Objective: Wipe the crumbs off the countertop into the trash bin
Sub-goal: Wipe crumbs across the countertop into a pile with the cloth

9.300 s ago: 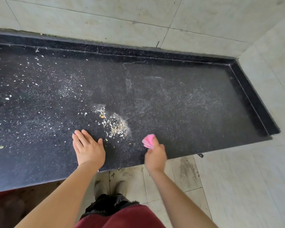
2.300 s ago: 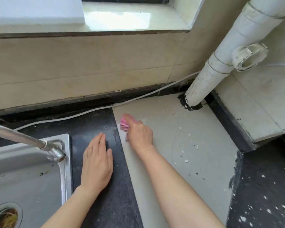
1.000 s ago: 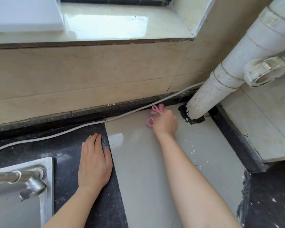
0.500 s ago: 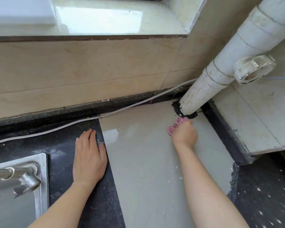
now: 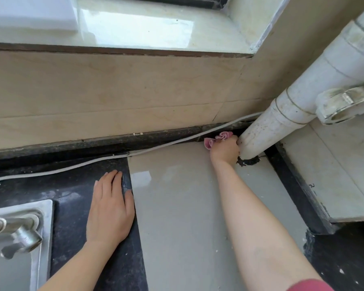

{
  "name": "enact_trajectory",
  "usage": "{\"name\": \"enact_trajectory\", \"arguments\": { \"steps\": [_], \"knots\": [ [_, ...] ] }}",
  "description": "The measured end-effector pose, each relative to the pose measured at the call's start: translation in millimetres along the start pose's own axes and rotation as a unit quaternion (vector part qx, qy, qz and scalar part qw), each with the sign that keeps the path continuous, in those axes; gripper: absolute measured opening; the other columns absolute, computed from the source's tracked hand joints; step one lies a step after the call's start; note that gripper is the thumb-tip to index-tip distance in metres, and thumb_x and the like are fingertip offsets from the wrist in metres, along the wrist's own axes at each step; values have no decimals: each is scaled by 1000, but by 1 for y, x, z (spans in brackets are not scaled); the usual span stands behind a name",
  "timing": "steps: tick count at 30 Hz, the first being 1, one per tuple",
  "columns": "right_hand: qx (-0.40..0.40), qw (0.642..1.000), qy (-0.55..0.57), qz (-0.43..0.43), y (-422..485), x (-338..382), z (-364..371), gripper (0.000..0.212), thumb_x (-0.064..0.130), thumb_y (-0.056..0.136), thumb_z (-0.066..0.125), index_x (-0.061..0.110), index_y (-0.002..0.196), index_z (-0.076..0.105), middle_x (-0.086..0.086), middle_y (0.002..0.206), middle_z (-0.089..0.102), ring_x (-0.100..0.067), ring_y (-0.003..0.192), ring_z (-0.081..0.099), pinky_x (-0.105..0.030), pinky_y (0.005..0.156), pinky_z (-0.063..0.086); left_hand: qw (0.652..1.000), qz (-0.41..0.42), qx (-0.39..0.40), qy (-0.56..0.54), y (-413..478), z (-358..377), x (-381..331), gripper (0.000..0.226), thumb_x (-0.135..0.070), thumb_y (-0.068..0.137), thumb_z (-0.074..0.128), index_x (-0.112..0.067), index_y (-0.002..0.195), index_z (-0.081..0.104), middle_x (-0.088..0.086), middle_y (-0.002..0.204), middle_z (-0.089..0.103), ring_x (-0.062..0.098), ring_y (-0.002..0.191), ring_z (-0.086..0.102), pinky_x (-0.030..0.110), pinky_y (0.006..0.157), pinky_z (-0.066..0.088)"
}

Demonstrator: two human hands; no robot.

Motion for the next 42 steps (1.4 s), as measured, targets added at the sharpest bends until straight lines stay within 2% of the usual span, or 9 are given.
{"name": "enact_trajectory", "arguments": {
  "steps": [3,6,10,14,18,24,28,34,42],
  "knots": [
    [35,981,-174,-80,-9,-14,-18,36,20,86,67,6,116,55,-16,116,65,-34,108,62,-36,80,48,1000,2,4,0,-1,-2,-2,53,-26,93,33,1,138,39,14,140,41,28,134,30,40,119,12],
    [64,959,-271,-57,-17,-36,-44,36,24,76,76,18,109,65,-11,113,67,-32,106,63,-29,73,43,1000,-3,9,-6,-1,-5,-5,53,-26,93,33,2,138,40,15,141,41,29,134,31,41,119,13],
    [27,963,-228,-139,-22,-6,-29,37,16,80,67,16,116,60,-14,108,69,-35,101,65,-32,68,39,1000,-6,11,-9,0,-4,-5,46,-18,97,39,1,139,39,15,140,40,29,134,31,42,119,14],
    [77,949,-225,-206,-19,3,-3,50,17,81,68,21,128,53,-13,109,69,-34,101,65,-31,68,35,1000,-3,8,-5,0,-1,-4,46,-15,95,45,2,138,39,16,140,40,30,134,30,40,119,12],
    [42,957,-230,-173,-19,-53,-35,42,20,88,60,17,129,53,-17,107,70,-36,99,65,-33,68,40,1000,-3,7,-4,0,-2,-3,47,-17,95,44,1,139,38,15,141,39,28,133,28,38,118,10],
    [8,971,-241,6,-28,-121,-118,33,21,84,67,12,116,62,-16,112,68,-35,104,63,-33,76,43,1000,-4,9,-4,-1,-5,-7,47,-17,96,42,2,139,38,16,141,39,29,133,28,46,118,16],
    [6,983,-178,-56,-48,-71,-94,38,18,84,67,17,120,55,-13,101,71,-33,96,66,-31,67,37,1000,-1,2,11,-1,-4,-7,46,-17,96,41,2,138,39,17,141,40,30,133,28,44,119,13],
    [165,945,-173,-225,-101,-9,9,41,12,94,50,24,133,42,-10,102,72,-33,96,66,-30,66,34,997,23,-12,79,-2,0,-5,45,-19,99,33,4,136,44,20,142,44,34,134,31,47,117,12],
    [62,979,-161,-112,-90,-129,-79,36,17,94,51,25,129,49,-8,98,73,-34,90,68,-33,67,41,993,56,-14,108,-8,-5,-16,53,-27,97,22,1,134,48,18,141,48,37,134,33,49,114,10]
  ]
}}
Point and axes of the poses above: each hand's wrist, its own y-axis towards the middle knuckle, its own z-axis out of the palm, x = y × z, the point moved 4 cm from there along y, towards the middle knuckle
